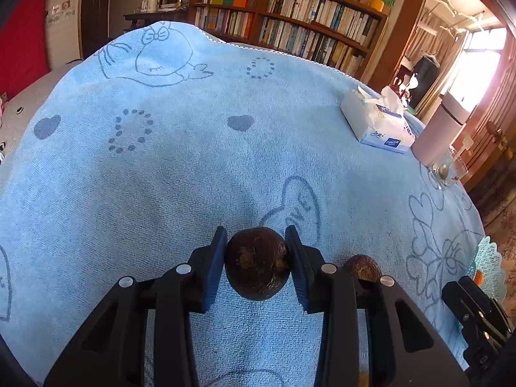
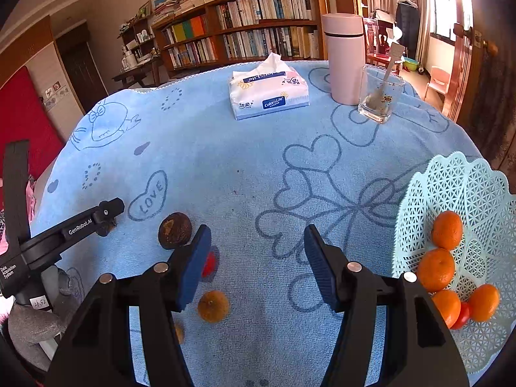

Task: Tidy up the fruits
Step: 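Grasp the red tomato with the right tool while the left tool holds the brown fruit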

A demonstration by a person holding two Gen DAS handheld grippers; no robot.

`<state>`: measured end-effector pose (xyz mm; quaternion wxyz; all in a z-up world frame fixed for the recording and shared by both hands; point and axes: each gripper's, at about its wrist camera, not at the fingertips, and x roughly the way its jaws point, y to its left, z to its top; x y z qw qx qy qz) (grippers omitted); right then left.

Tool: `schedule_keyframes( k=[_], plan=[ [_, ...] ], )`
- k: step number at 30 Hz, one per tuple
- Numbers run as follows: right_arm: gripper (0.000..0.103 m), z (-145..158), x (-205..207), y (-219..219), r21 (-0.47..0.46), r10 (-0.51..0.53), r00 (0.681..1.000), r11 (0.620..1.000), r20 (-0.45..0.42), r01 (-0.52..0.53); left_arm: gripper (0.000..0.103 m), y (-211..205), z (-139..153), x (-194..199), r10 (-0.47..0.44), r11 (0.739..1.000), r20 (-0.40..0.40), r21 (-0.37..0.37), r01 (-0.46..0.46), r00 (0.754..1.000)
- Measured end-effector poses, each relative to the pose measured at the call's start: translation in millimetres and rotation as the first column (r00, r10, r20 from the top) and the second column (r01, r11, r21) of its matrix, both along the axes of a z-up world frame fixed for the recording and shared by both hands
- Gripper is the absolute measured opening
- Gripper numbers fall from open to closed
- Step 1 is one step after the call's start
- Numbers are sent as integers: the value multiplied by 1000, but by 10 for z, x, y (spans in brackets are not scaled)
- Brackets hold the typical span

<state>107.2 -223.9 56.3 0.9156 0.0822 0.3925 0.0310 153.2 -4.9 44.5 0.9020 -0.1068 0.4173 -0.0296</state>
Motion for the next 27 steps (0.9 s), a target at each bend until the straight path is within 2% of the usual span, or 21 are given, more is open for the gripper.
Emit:
schedule_keyframes(
  k=[7, 15, 22, 27],
  plan=[
    [62, -83, 232, 294, 13, 94, 995, 996, -44, -93, 38, 86, 168, -80, 27, 999, 46, -35, -26, 999],
    [62, -232, 546, 686, 20, 197, 974, 980, -108, -196, 38, 132, 163, -68, 38, 998, 37, -59, -36, 999],
    [62, -373, 648, 736, 12, 189, 971, 982, -149, -190, 38, 182, 202, -90, 43, 996, 45, -81, -39, 998],
    [62, -293, 572, 634, 30, 175, 976, 985, -127, -173, 38, 159, 230, -108, 37, 996, 54, -82, -33, 998]
  ],
)
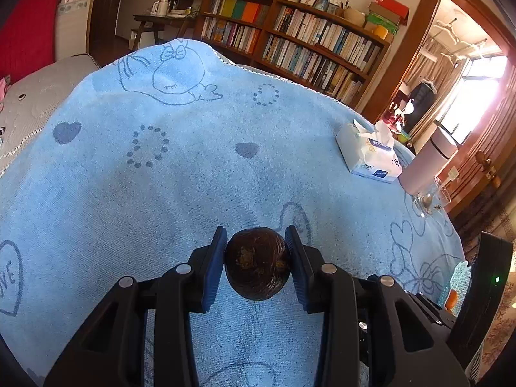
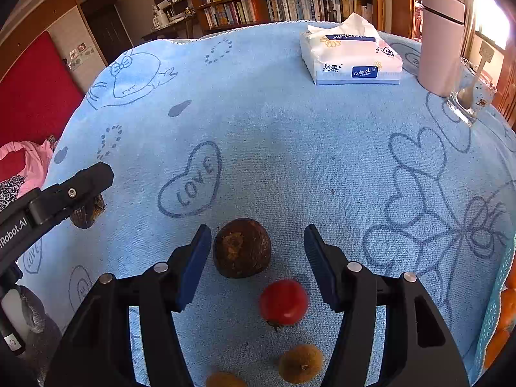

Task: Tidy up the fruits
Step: 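Grasp the red tomato with the right tool while the left tool holds the brown fruit, then drop the red tomato into the green basket with the right tool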

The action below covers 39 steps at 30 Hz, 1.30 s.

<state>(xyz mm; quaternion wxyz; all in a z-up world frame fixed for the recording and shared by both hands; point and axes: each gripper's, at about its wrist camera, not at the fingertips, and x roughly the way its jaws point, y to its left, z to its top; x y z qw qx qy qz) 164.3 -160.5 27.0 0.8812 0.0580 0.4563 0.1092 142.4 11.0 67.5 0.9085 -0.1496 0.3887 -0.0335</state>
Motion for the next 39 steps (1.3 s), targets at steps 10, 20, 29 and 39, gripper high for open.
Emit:
schedule_keyframes(
  k=[10, 20, 29, 39],
  plan=[
    [62, 130, -333, -426, 61, -86, 996, 995, 37, 83, 38, -262, 33, -71, -92, 995, 27, 26, 91, 995],
    [62, -69, -415, -337, 69, -31, 999, 997, -11, 32, 38, -451, -15, -95, -128, 990, 20, 61, 126, 992],
    [29, -34, -464, -278, -3, -27, 999, 1000, 28, 27, 38, -430, -42, -86, -129, 990, 13, 60, 128, 992],
    [29, 394, -978, -1039, 95, -189, 972, 980, 141, 177, 38, -633, 5, -212, -172, 980, 32, 110, 168, 985]
  ],
)
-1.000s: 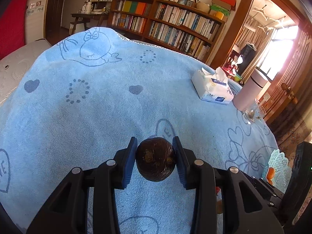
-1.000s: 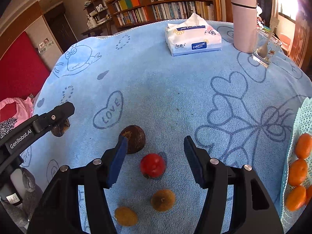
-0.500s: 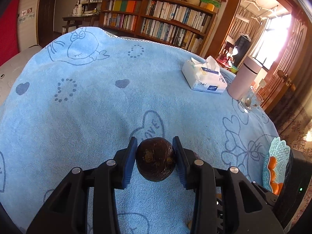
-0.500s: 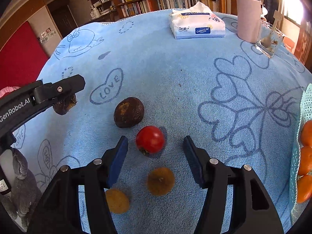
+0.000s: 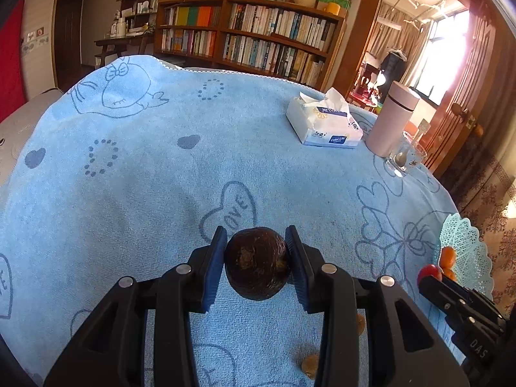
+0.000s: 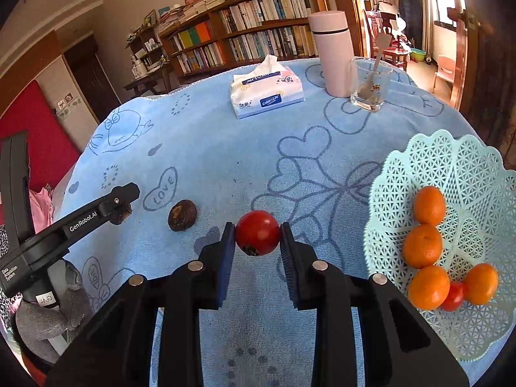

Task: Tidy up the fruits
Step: 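Drop the red tomato into the green basket with the right tool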

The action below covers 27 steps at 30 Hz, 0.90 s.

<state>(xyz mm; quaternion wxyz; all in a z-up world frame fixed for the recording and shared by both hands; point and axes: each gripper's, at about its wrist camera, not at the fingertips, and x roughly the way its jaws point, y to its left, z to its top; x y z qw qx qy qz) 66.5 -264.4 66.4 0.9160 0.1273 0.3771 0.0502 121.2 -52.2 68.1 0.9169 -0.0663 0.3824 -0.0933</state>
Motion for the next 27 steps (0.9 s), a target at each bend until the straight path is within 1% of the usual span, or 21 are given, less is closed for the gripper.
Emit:
schedule_keyframes(
  k=[4, 7, 13, 14, 15, 16, 17, 20, 22, 24, 25, 27],
  plan=[
    [29, 117, -234, -400, 5, -86, 996, 996, 38, 86, 38, -207, -2, -121, -41, 998, 4, 37, 41, 999],
    [29, 159, -385, -716, 11, -159, 986, 987, 55, 158, 38, -402, 17, -239, -81, 995, 14, 58, 80, 997],
    [29, 98, -600, -1270, 31, -285, 957, 958, 47, 284, 38, -878, 81, -461, -176, 980, 33, 94, 173, 984],
    [32, 71, -634, -1347, 37, -302, 953, 953, 41, 300, 38, -961, 88, -492, -195, 977, 33, 98, 191, 980],
    [38, 45, -662, -1424, 53, -318, 947, 947, 36, 316, 38, -1040, 91, -519, -213, 973, 31, 101, 209, 977],
    [50, 22, -690, -1504, 76, -336, 941, 940, 33, 333, 38, -1116, 94, -542, -229, 969, 28, 104, 225, 973],
    [54, 7, -724, -1578, 96, -356, 934, 931, 36, 351, 38, -1194, 95, -567, -245, 965, 25, 107, 241, 969],
    [55, -15, -799, -1760, 138, -401, 915, 909, 38, 393, 38, -1426, 102, -629, -287, 951, 22, 124, 282, 958],
    [55, 7, -815, -1839, 158, -411, 911, 902, 38, 401, 38, -1569, 117, -660, -308, 944, 24, 132, 302, 951],
    [61, 70, -866, -1895, 149, -446, 893, 889, 60, 434, 38, -1714, 131, -677, -334, 935, 23, 134, 328, 942],
    [66, 104, -897, -1914, 135, -464, 883, 881, 74, 453, 38, -1785, 137, -681, -347, 930, 20, 133, 342, 938],
    [69, 153, -944, -1960, 113, -498, 862, 866, 92, 488, 38, -1929, 149, -696, -374, 920, 15, 128, 369, 927]
  ],
)
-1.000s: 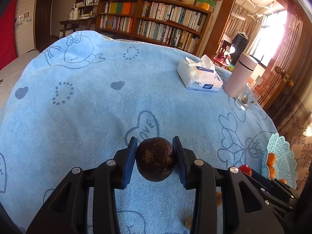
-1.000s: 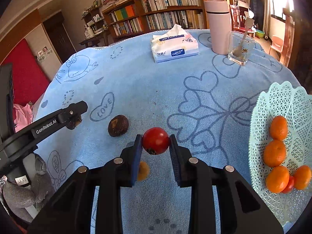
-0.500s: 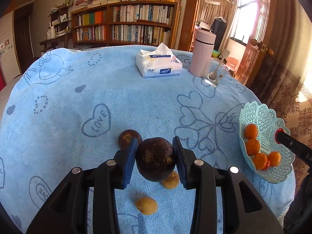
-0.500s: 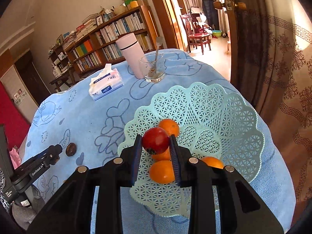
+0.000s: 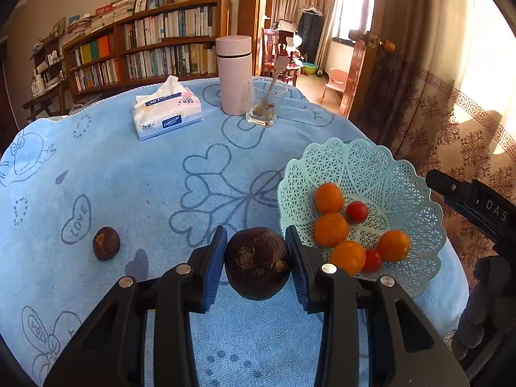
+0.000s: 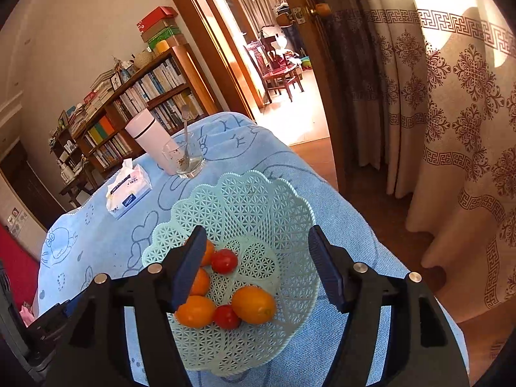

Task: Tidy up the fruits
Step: 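Lower the brown fruit into the green basket and open the left tool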

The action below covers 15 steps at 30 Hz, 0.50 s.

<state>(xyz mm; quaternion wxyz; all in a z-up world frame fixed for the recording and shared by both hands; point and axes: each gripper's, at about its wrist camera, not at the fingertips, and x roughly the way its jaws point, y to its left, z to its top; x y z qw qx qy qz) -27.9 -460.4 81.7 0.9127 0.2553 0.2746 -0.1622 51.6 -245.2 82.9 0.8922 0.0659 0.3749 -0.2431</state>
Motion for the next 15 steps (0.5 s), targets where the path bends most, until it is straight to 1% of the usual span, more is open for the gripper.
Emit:
schedule_keyframes(
  k=[2, 5, 10, 11, 12, 14, 15],
  plan=[
    [72, 16, -31, -46, 3, -26, 1000, 1000, 1, 26, 38, -147, 10, -6, -30, 1000, -9, -4, 30, 1000],
    [74, 23, -93, -141, 30, -53, 999, 998, 4, 52, 38, -342, 30, -21, -80, 997, -21, -9, 80, 997],
    [75, 44, -166, -268, 65, -89, 996, 994, 14, 88, 38, -601, 30, -11, -154, 987, -56, -43, 152, 986],
    [75, 52, -178, -278, 68, -92, 996, 994, 18, 91, 43, -635, 29, -2, -166, 985, -62, -53, 163, 984],
    [75, 62, -182, -272, 69, -92, 996, 993, 21, 91, 56, -662, 33, -4, -175, 983, -69, -62, 171, 982],
    [76, 76, -193, -271, 70, -89, 996, 994, 26, 87, 71, -645, 65, -10, -176, 981, -65, -89, 170, 982],
    [76, 79, -195, -267, 70, -87, 996, 994, 27, 85, 73, -624, 84, -17, -170, 982, -56, -97, 164, 984]
  ],
)
